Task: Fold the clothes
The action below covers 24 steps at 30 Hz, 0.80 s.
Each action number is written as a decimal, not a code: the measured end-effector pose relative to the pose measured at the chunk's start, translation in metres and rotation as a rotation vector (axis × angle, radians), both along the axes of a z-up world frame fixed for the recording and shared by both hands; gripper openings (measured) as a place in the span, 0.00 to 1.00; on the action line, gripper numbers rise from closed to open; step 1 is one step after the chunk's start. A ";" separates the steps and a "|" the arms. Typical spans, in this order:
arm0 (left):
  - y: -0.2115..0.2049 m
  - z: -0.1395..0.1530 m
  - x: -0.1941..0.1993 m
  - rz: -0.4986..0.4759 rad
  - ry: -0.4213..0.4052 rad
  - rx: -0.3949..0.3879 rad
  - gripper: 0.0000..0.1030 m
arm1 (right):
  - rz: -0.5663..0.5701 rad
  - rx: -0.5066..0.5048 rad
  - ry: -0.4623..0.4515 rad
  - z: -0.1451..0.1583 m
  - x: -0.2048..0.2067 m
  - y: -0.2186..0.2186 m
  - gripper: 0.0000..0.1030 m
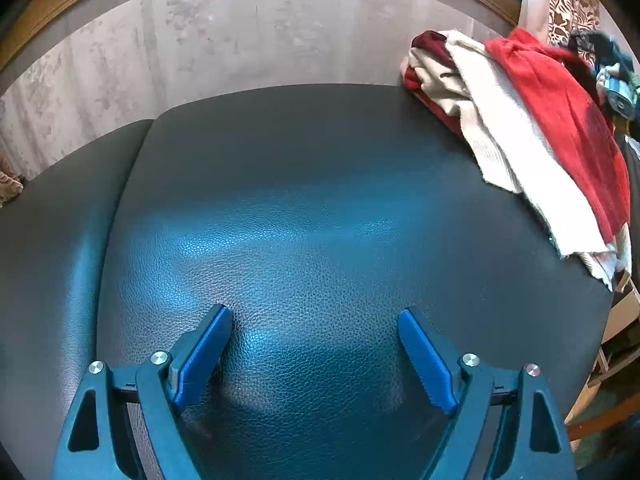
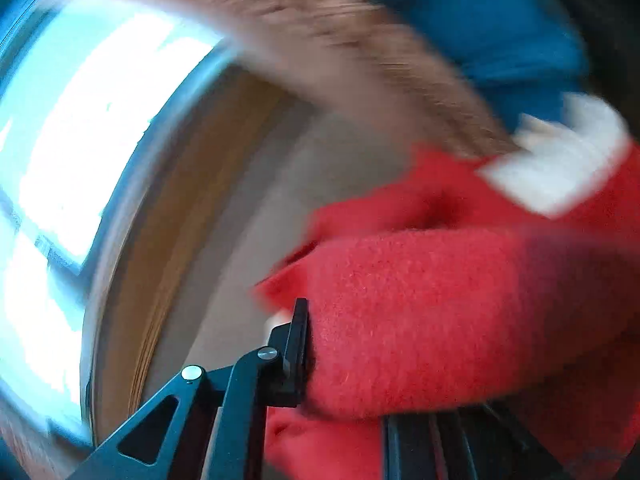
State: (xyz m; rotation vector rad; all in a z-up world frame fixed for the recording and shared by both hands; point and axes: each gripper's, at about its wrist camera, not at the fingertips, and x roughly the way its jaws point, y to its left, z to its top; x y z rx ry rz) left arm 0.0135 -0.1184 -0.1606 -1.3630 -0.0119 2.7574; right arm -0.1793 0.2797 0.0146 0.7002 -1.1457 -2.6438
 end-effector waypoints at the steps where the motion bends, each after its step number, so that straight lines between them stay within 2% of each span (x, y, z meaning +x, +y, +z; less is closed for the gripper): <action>1: 0.000 0.000 0.000 -0.001 0.002 -0.001 0.85 | 0.054 0.034 0.027 0.009 0.002 -0.013 0.16; 4: -0.002 0.001 0.001 -0.009 0.001 0.003 0.85 | 0.222 0.120 0.098 0.031 0.012 -0.057 0.16; 7: -0.006 0.003 0.002 -0.026 -0.014 0.018 0.85 | 0.404 0.137 0.132 0.031 0.035 -0.120 0.16; 10: -0.019 0.008 0.006 -0.020 -0.033 0.089 0.82 | 0.571 0.067 0.122 0.011 0.063 -0.174 0.16; 12: -0.032 0.011 0.013 0.012 -0.037 0.134 0.75 | 0.641 0.033 0.095 -0.006 0.082 -0.203 0.16; 13: -0.039 0.011 0.017 0.035 -0.039 0.147 0.75 | 0.668 0.016 0.072 -0.016 0.078 -0.210 0.16; 18: -0.070 0.001 0.049 0.153 -0.041 0.203 0.74 | 0.765 -0.075 -0.042 -0.063 0.125 -0.258 0.16; 20: -0.077 -0.005 0.063 0.188 -0.039 0.214 0.74 | 0.789 -0.088 -0.078 -0.077 0.138 -0.276 0.22; 21: -0.080 -0.005 0.067 0.198 -0.037 0.218 0.74 | 0.800 -0.089 -0.100 -0.085 0.145 -0.285 0.39; 22: -0.083 -0.005 0.070 0.207 -0.035 0.221 0.74 | 0.803 -0.090 -0.123 -0.092 0.148 -0.287 0.67; 23: -0.083 -0.005 0.070 0.201 -0.035 0.225 0.74 | 0.806 -0.090 -0.146 -0.098 0.150 -0.289 0.81; 24: -0.082 -0.004 0.070 0.194 -0.035 0.229 0.74 | 0.803 -0.089 -0.183 -0.106 0.158 -0.294 1.00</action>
